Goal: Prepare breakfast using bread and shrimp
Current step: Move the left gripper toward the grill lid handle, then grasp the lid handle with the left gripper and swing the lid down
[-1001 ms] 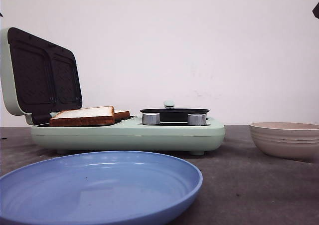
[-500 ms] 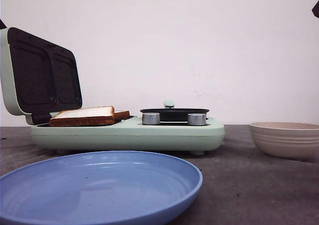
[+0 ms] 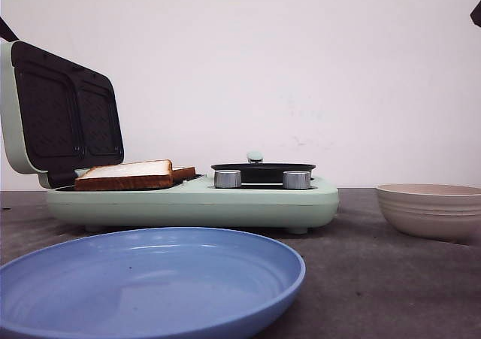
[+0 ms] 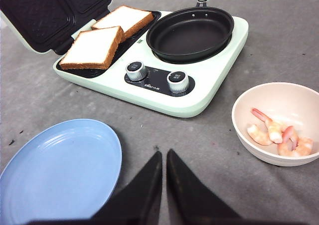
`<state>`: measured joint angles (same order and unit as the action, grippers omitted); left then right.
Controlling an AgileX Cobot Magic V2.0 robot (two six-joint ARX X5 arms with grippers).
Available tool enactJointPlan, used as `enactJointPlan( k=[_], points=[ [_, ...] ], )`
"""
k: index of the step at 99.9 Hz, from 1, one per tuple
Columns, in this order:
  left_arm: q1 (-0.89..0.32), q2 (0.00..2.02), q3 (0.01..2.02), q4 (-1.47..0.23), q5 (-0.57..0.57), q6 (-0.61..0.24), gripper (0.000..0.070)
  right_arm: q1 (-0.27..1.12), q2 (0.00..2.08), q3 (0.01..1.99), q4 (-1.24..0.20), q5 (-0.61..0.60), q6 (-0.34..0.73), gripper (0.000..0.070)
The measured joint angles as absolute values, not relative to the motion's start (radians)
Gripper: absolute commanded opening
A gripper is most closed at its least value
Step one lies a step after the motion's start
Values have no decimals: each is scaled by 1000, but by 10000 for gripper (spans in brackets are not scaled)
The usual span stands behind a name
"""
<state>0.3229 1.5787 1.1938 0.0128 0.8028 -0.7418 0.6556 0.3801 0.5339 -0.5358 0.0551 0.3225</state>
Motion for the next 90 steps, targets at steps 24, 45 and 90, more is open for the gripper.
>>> enactJointPlan(
  k=[24,45,90],
  points=[
    [317,1592,1194,12,801,-739,79,656,380,534,-536,55,323,5],
    [307,1596,1194,39,795,-724,3,656,380,534,-536,55,323,5],
    [234,1589,1205,57,795,-720,3,656,380,534,-536,55,323,5]
  ],
)
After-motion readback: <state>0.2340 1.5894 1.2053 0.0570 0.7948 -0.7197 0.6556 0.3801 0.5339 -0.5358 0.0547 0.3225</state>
